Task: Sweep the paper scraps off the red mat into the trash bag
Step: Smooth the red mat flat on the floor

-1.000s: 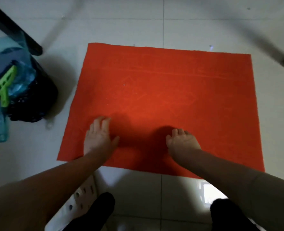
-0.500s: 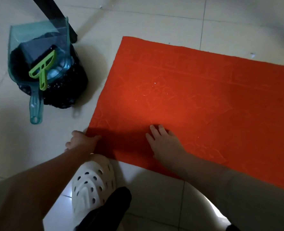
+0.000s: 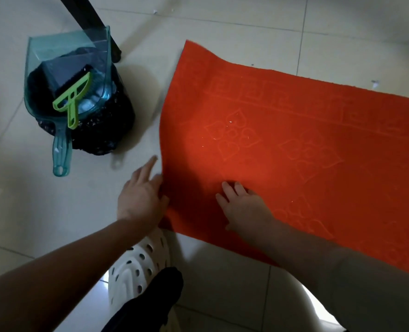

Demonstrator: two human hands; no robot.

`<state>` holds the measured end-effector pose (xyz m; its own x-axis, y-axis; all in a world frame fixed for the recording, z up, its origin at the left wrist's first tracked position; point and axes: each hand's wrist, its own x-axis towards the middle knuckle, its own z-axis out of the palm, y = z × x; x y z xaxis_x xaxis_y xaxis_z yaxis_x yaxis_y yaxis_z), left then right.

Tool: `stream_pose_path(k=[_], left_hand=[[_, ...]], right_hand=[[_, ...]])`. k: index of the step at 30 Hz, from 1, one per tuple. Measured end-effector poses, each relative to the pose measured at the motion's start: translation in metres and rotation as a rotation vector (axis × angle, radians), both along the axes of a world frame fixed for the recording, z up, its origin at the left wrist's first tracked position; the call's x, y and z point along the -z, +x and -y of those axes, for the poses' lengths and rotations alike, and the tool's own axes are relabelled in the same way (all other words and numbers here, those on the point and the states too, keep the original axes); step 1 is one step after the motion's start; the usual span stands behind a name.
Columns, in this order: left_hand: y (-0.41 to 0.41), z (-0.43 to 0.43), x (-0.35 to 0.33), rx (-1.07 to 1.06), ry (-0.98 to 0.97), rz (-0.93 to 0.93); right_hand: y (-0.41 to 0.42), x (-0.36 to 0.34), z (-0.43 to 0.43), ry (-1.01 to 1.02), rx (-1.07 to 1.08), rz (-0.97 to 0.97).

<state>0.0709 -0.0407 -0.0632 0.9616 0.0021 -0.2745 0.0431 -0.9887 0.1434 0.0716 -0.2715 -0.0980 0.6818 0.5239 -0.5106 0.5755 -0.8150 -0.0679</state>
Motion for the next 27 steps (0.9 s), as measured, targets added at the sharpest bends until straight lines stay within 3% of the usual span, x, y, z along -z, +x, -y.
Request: stream_pose_path(k=[4, 9, 21, 27], left_hand=[[0.002, 0.021, 0.005, 0.266, 0.089, -0.109], [0.01, 0.056, 0.025, 0.434, 0.167, -0.271], [0.018, 0.054, 0.035, 0.605, 0.233, -0.419], [0.018, 0.054, 0.033, 0.616, 0.224, -0.43]], right_hand=[[0.002, 0.0, -0.001, -0.006, -0.005, -0.002], [0.004, -0.002, -0.002, 0.011, -0.002, -0.009], [0.021, -0.015, -0.017, -0.01, -0.019, 0.067], [0.038, -0.018, -0.022, -0.081, -0.063, -0.036]])
